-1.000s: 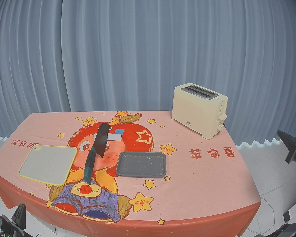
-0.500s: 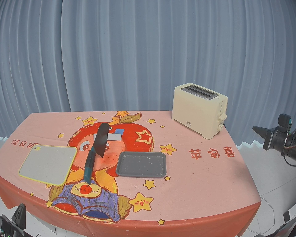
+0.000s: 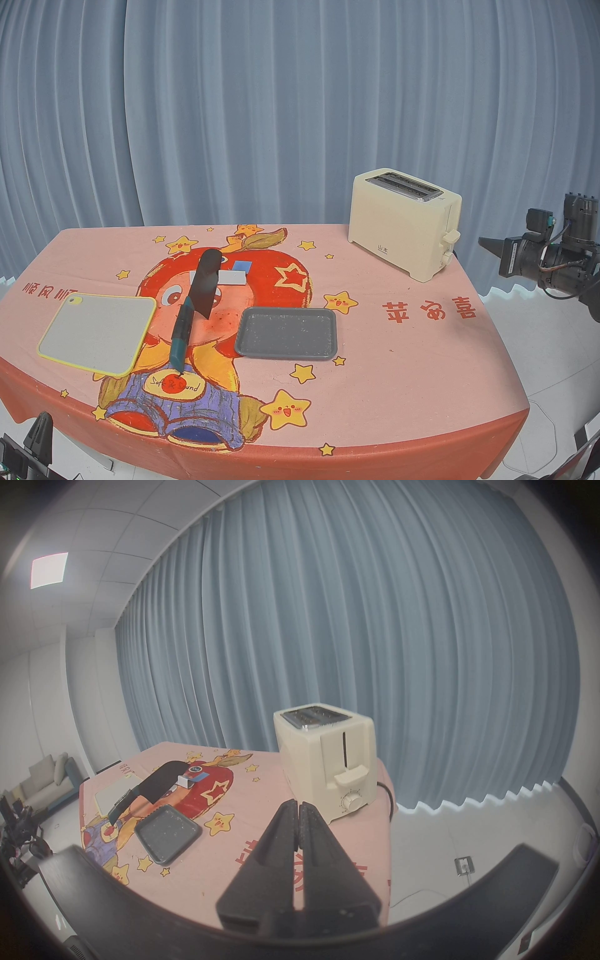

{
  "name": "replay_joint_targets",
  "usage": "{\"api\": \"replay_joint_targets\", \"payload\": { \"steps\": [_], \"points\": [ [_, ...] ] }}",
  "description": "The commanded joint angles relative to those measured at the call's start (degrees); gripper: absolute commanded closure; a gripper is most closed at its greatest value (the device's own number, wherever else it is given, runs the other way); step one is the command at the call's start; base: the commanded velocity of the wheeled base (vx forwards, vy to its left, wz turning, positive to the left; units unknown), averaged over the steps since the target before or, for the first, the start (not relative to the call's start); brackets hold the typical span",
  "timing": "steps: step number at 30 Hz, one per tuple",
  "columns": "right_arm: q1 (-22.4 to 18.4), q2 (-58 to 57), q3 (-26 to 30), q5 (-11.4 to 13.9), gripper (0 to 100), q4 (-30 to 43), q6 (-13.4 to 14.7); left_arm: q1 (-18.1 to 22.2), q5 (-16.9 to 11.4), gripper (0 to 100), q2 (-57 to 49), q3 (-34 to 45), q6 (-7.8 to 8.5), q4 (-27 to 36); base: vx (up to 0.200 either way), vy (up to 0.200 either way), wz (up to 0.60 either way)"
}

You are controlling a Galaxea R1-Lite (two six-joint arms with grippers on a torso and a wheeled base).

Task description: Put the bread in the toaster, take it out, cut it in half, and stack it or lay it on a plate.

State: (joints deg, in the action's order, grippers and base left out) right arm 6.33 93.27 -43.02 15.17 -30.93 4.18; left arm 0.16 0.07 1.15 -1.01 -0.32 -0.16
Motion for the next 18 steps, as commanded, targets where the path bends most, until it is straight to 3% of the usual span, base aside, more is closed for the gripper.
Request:
{"api": "replay_joint_targets", "payload": {
  "steps": [1,18],
  "points": [
    [-0.17,8.16,-1.63,0.57,100,-1.06,1.00,0.02,0.01,100,0.08,1.01,-0.03,-0.02,0.000,0.000,0.00],
    [-1.32,17.38,-5.93,-0.58,100,-1.94,1.27,0.02,0.01,100,0.08,1.01,-0.03,-0.02,0.000,0.000,0.00]
  ]
}}
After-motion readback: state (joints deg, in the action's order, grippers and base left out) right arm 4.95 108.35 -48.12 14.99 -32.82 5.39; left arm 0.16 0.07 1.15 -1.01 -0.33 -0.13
